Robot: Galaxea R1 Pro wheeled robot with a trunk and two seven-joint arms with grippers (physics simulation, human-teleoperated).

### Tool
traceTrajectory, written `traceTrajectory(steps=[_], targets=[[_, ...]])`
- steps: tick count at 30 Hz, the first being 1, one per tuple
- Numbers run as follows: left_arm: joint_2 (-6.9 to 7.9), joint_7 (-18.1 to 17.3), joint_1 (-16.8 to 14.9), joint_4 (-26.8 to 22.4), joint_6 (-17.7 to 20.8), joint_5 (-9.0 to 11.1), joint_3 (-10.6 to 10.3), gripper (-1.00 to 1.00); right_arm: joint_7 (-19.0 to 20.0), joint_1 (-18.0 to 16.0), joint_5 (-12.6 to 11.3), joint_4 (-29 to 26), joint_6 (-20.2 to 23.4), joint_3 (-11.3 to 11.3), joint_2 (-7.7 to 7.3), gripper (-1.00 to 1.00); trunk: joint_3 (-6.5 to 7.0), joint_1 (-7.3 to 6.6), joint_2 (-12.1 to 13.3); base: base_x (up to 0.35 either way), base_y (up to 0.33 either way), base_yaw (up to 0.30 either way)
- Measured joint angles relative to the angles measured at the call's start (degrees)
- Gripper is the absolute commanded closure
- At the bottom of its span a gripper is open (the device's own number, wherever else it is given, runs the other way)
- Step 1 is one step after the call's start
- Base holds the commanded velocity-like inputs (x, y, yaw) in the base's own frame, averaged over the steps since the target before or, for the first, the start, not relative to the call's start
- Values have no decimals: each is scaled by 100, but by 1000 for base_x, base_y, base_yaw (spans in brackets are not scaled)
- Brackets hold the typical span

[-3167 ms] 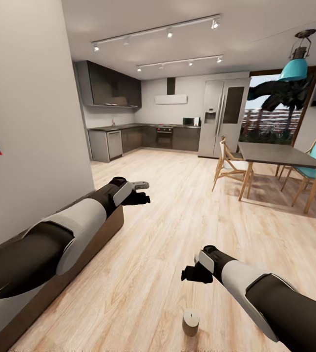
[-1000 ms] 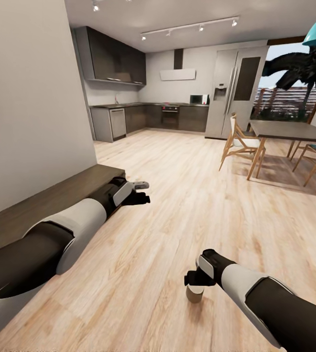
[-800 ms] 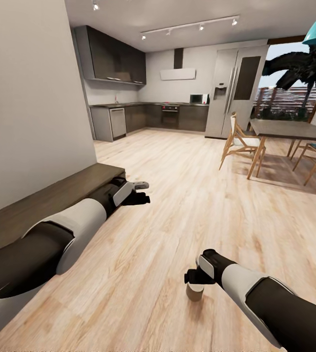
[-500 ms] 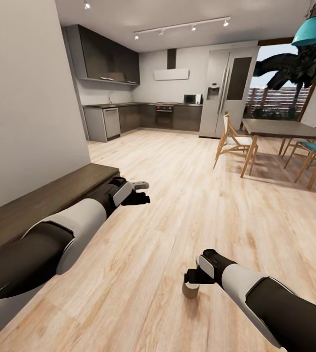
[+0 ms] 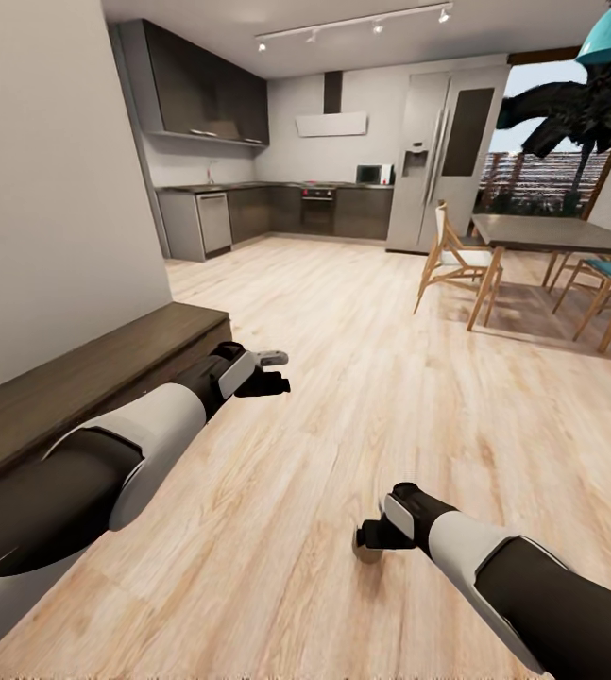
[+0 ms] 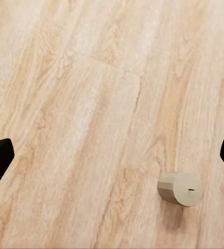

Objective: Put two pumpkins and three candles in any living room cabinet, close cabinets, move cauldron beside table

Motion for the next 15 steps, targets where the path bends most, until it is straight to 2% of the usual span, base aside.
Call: traceTrajectory(steps=[15], targets=[[0,0,1,5,0,-5,0,-100,7,86,1,-7,-160,-2,9,-100,-333,39,-20,0,0,0]])
